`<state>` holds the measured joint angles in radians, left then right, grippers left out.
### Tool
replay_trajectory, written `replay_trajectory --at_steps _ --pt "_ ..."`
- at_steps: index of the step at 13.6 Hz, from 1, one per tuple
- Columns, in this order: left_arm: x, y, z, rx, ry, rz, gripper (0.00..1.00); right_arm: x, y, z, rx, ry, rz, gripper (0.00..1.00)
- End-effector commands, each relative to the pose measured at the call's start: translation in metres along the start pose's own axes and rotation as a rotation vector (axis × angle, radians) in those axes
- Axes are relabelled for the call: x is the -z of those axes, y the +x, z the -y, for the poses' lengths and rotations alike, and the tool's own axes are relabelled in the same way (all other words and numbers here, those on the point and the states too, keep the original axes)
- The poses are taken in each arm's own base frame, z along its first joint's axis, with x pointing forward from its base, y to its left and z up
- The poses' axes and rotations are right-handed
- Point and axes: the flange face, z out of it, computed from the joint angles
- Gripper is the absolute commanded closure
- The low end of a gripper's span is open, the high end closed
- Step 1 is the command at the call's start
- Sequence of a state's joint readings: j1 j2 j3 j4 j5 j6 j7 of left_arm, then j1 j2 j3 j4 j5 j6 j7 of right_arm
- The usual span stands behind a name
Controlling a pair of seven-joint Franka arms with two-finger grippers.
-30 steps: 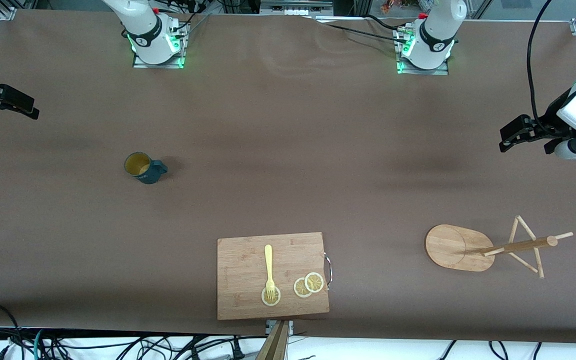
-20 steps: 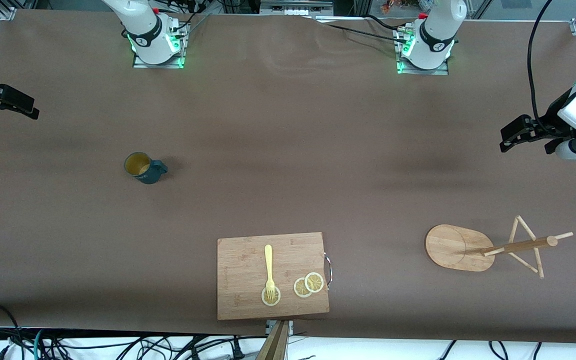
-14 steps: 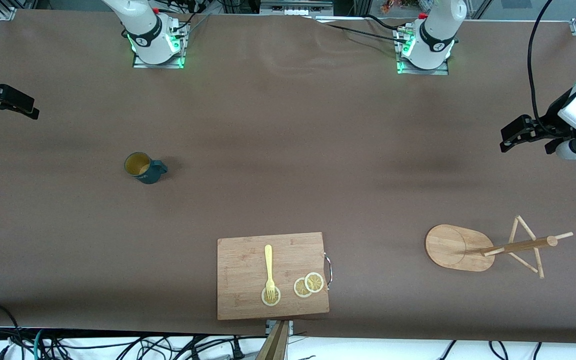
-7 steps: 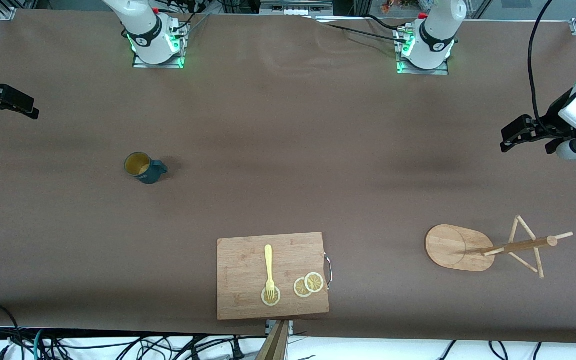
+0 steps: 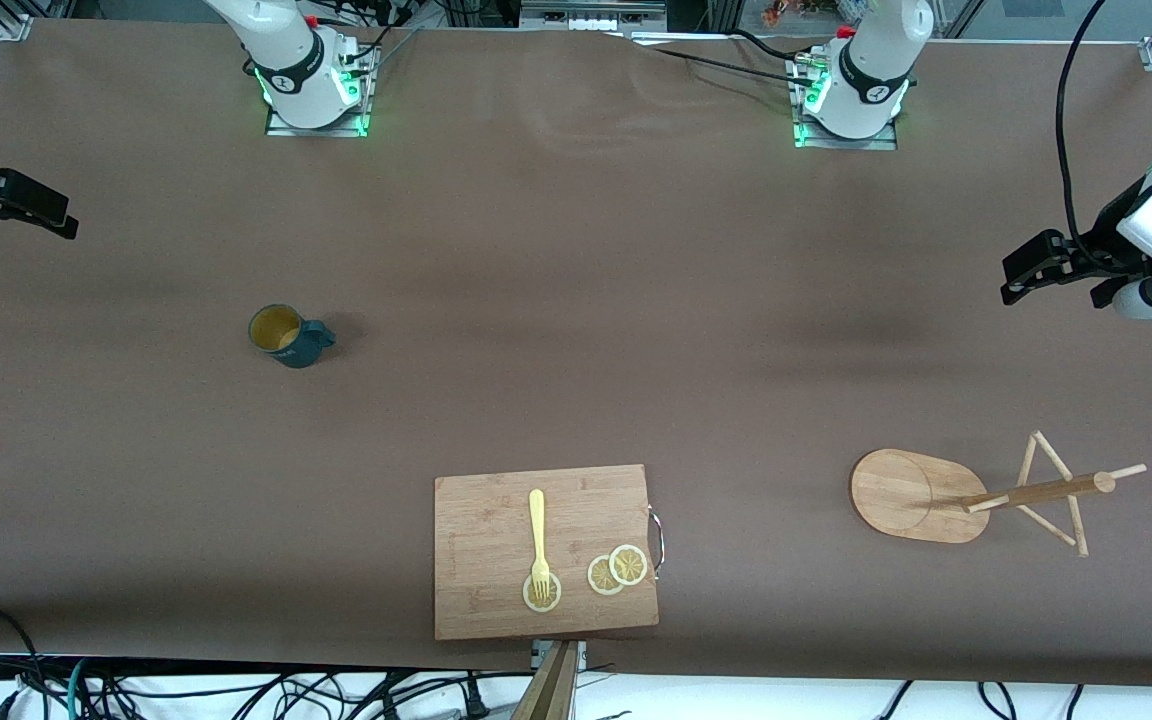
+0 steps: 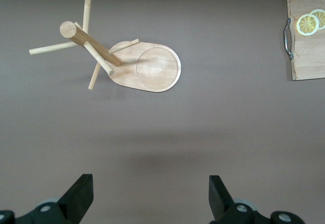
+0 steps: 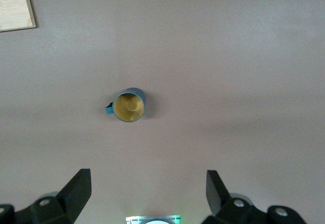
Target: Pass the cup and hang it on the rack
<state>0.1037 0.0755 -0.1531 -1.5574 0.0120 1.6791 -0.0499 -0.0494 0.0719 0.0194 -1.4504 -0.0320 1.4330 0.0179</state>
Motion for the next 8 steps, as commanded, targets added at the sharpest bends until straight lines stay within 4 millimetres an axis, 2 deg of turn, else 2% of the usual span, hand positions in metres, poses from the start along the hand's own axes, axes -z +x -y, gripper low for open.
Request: replay_trajectory --at_steps 1,3,4,6,8 --pt "0.006 0.003 0.002 -0.021 0.025 -0.003 0.0 0.002 0.0 -0.001 0.013 -0.006 -0.007 0.0" --pt "0.006 0.003 0.003 -0.019 0.026 -0.003 0.0 0.004 0.003 -0.002 0.009 -0.028 -0.031 0.0" --pt "0.006 0.003 0.004 -0.018 0.026 -0.003 0.0 -0.006 0.01 -0.002 0.011 -0.044 -0.014 0.0" --pt "0.006 0.003 0.002 -0.021 0.025 -0.003 0.0 -0.012 0.013 -0.002 0.003 -0.044 -0.006 0.0" --pt "0.006 0.003 0.004 -0.019 0.026 -0.003 0.0 -0.029 0.022 -0.002 0.012 -0.044 0.028 0.0"
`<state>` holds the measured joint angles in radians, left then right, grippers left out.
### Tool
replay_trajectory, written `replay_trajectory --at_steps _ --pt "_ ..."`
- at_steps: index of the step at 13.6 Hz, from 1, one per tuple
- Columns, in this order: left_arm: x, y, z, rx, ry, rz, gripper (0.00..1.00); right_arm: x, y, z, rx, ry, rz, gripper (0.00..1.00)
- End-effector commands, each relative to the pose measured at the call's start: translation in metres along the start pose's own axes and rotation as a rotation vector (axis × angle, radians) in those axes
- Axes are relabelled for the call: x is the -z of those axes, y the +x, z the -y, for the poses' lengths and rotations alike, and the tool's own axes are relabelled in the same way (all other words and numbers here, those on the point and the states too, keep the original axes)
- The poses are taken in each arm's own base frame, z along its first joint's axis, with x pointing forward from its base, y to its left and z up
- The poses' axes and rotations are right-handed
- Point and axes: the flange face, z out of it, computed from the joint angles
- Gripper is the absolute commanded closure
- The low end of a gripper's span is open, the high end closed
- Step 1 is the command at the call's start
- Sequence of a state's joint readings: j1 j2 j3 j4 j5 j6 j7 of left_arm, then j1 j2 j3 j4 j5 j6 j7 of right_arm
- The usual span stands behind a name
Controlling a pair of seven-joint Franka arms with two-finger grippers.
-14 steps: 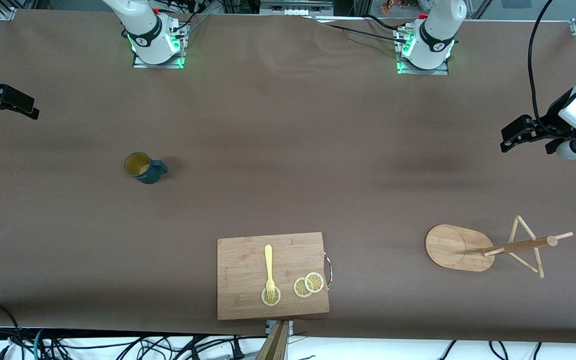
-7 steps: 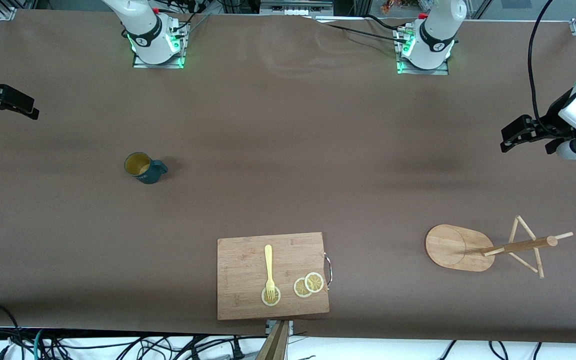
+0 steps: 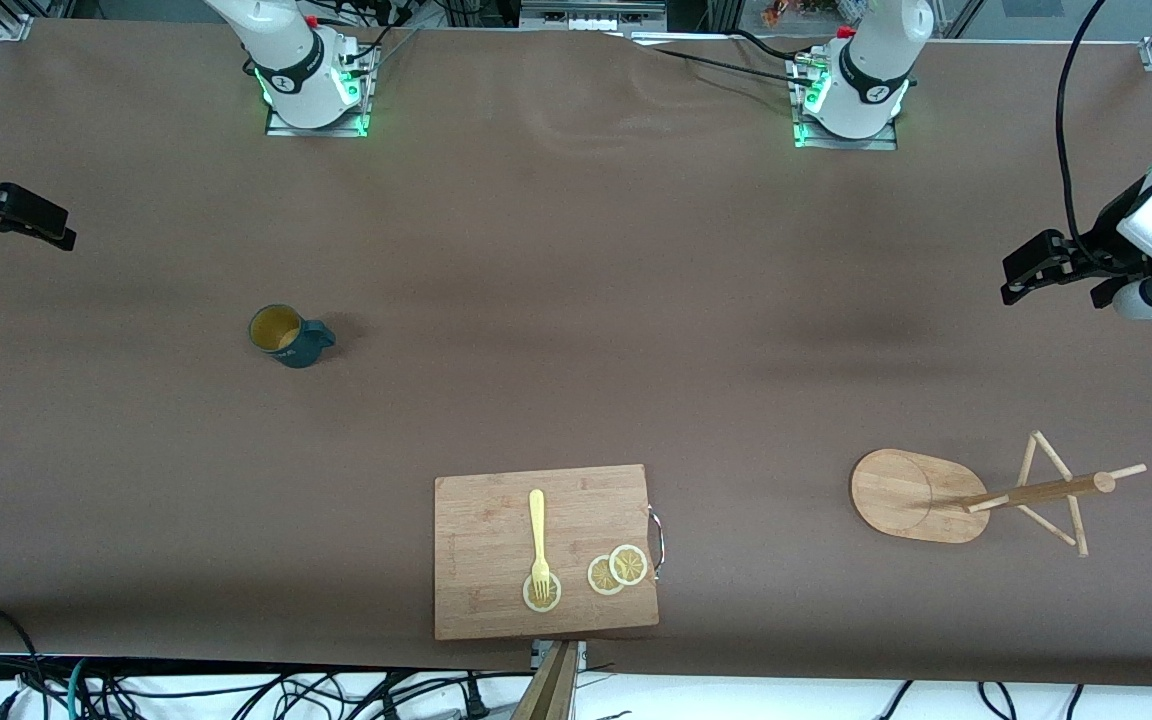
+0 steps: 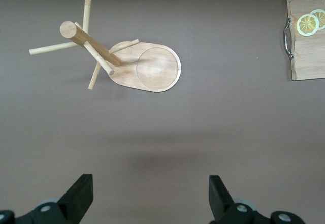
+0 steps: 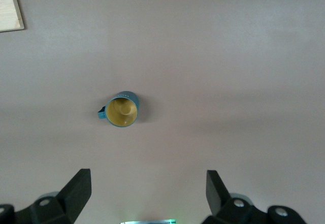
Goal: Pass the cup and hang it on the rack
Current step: 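Reach the right gripper toward the teal mug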
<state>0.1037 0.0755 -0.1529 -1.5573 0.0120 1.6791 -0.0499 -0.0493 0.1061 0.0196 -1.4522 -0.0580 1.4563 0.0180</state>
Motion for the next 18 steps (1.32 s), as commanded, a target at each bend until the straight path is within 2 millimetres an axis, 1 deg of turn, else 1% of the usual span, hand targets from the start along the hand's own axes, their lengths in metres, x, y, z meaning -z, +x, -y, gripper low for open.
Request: replay_trajectory --at_steps 1,2,3,5,7,8,9,13,15,18 --pt "0.006 0.003 0.003 -0.02 0.026 -0.002 0.0 -0.015 0.01 0.0 0.014 -0.021 0.019 0.0" --pt "0.006 0.003 0.003 -0.018 0.026 -0.002 0.0 -0.034 0.02 0.0 0.014 -0.023 0.058 0.0" --pt "0.005 0.003 0.003 -0.02 0.025 -0.001 0.0 -0.042 0.026 -0.003 0.011 -0.024 0.065 0.0" --pt "0.006 0.003 0.003 -0.02 0.026 -0.002 0.0 -0.052 0.03 -0.004 0.012 -0.02 0.079 0.0" --pt "0.006 0.003 0.003 -0.018 0.026 -0.002 0.0 -0.073 0.042 0.003 0.016 -0.007 0.092 0.0" --pt "0.005 0.003 0.003 -0.02 0.026 -0.001 0.0 -0.097 0.05 0.007 0.016 -0.003 0.111 0.0" --pt "0.006 0.003 0.003 -0.02 0.026 -0.002 0.0 -0.117 0.052 0.009 0.017 0.005 0.12 0.0" --pt "0.006 0.003 0.004 -0.018 0.026 -0.004 0.0 -0.17 0.054 0.016 0.014 0.048 0.113 0.0" --pt "0.006 0.003 0.004 -0.018 0.026 -0.002 0.0 -0.203 0.051 0.019 0.012 0.05 0.104 0.0" --pt "0.006 0.003 0.004 -0.018 0.026 -0.002 0.0 -0.259 0.04 0.023 0.014 0.052 0.098 0.0"
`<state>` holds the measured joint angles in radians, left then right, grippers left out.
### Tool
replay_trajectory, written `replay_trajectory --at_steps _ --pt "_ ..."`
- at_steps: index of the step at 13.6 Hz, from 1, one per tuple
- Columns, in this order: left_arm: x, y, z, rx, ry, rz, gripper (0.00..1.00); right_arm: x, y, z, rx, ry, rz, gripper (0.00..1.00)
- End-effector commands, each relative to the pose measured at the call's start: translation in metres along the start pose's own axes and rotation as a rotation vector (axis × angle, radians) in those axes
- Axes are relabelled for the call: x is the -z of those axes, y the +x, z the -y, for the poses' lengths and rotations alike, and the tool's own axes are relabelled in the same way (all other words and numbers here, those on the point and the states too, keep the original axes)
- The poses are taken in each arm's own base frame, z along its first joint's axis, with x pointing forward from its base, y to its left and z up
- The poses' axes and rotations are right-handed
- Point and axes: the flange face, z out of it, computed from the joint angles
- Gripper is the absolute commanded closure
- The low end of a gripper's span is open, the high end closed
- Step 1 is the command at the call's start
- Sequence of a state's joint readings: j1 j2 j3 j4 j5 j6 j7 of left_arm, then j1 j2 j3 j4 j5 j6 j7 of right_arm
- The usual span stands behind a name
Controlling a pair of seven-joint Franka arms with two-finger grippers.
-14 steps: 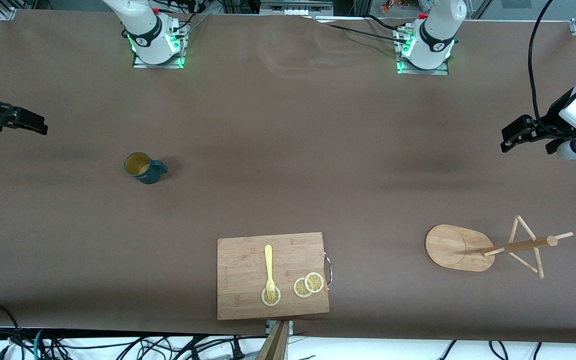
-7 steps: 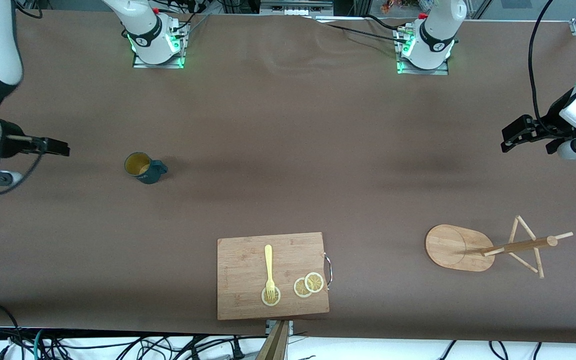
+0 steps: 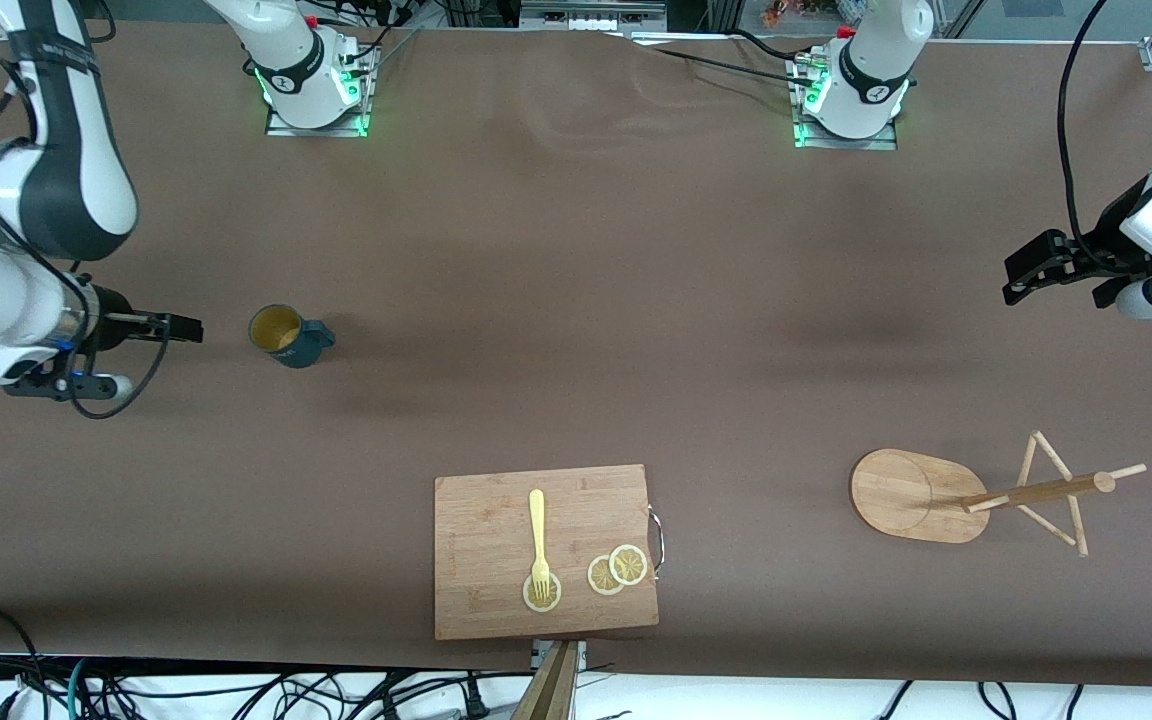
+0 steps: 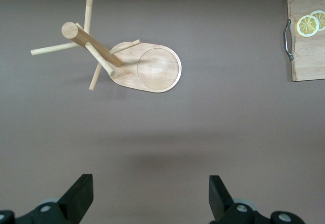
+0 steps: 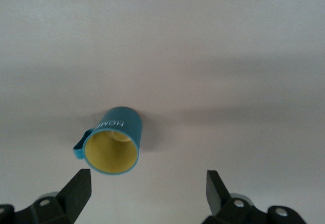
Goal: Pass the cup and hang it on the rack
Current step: 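Reach the right gripper toward the teal mug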
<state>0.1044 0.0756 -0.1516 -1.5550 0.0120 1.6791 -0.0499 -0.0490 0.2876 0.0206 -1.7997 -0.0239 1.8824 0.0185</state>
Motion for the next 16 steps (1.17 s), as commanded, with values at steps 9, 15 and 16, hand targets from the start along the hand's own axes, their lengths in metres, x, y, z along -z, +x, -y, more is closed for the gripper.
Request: replay_trajectory --at_steps 9,15,16 --pt "0.005 0.003 0.005 -0.019 0.026 0.0 0.0 -0.109 -0.036 0.009 0.02 0.016 -0.031 0.0" --pt "0.005 0.003 0.004 -0.018 0.024 0.0 0.0 -0.131 -0.031 0.018 0.05 0.017 -0.055 0.0" --pt "0.005 0.003 0.004 -0.019 0.026 0.0 0.0 -0.131 -0.03 0.018 0.069 0.016 -0.057 0.0"
